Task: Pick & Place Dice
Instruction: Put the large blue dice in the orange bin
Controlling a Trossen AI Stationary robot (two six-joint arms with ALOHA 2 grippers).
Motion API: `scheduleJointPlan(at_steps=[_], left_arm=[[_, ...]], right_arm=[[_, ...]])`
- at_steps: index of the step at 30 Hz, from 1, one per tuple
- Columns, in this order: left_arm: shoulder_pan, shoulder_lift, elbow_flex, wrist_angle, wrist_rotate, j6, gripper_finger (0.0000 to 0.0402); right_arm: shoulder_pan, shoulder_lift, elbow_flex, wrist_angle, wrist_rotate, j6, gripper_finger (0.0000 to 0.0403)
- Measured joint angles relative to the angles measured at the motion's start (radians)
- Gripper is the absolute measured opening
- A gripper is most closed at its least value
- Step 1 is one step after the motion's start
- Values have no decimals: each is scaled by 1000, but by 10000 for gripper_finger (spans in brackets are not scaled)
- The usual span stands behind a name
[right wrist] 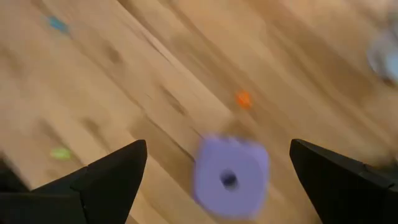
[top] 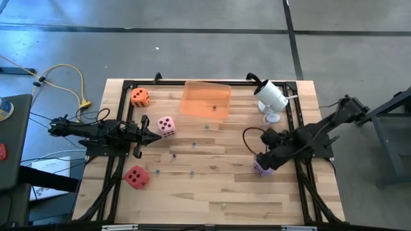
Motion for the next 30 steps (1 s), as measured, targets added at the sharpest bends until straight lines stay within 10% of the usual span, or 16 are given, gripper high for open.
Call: scheduleJointPlan(at_steps=[7,30], left_arm=[[0,0,0,0,0,-3,1],[0,0,0,0,0,-2,1]], right_arm=[[3,150,21,-146,-174,74,388],[8,249,-72,-35,-215,20,388]])
